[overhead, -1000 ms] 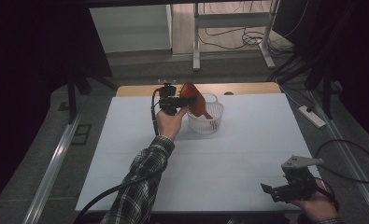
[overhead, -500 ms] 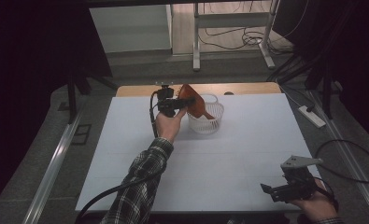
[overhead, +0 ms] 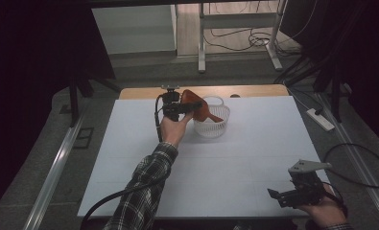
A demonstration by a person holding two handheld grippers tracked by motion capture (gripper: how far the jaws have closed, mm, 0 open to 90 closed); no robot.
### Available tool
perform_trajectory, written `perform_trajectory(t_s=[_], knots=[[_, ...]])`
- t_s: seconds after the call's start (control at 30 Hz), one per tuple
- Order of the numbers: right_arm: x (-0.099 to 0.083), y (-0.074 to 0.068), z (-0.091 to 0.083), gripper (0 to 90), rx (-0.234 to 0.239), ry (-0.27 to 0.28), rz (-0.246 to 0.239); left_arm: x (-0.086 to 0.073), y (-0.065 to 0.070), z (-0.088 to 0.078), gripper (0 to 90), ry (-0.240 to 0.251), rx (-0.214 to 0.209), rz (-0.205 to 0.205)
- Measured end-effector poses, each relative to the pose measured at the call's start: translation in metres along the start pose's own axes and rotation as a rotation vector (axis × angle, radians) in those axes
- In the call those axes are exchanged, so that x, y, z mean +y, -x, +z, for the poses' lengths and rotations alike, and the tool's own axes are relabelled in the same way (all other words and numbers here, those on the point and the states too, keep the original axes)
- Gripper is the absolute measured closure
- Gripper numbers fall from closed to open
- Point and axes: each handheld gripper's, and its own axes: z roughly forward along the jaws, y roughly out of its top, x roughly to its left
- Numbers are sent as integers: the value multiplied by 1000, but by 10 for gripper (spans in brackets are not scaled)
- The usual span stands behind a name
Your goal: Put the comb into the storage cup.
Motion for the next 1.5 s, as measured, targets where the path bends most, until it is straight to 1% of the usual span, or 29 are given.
perform_trajectory(t_s=[0.07, 0.13, 0.17, 0.37, 0.47, 0.7, 0.8, 0.83, 0.87, 0.93, 1.0, 1.23, 1.3, 1.43, 1.47, 1.5], knots=[[0, 0, 0, 4, 1, 0, 1, 0, 0, 0, 265, -1, 0, 12], [0, 0, 0, 4, 0, 0, 1, 1, 2, 0, 239, -8, 9, 33], [0, 0, 0, 4, 0, 0, 1, 1, 2, 0, 233, -8, 9, 33], [0, 0, -1, 4, 0, 4, 0, 3, 4, -1, 195, -7, 20, 69], [0, 0, 0, 4, 1, 4, 0, 3, 4, -2, 180, -12, 32, 101], [0, 0, 0, 3, 0, 4, -1, 6, 4, -8, 138, -12, 39, 150], [0, 0, 0, 4, 0, 3, 0, 6, 4, -11, 115, -20, 43, 187], [0, 0, 0, 3, 0, 2, 0, 6, 5, -12, 101, -27, 45, 208], [0, 0, 0, 3, 0, 2, 0, 6, 5, -12, 95, -27, 45, 208], [0, 0, 0, 3, 0, 2, 0, 7, 5, -14, 90, -32, 48, 226], [0, 0, 0, 3, 0, 2, 0, 7, 4, -16, 76, -42, 38, 240], [0, 0, 0, 3, -1, 2, 0, 6, 2, -21, 49, -69, 60, 295], [0, 0, 0, 2, -1, 2, 0, 5, 2, -23, 38, -76, 63, 319], [0, 0, 0, 0, -1, 2, 1, 3, 3, -26, 12, -95, 90, 386], [0, 0, 0, 0, -2, 2, 1, 3, 3, -26, 7, -95, 90, 386], [0, 0, -1, 0, -1, 2, 0, 1, 3, -27, 5, -97, 98, 405]])
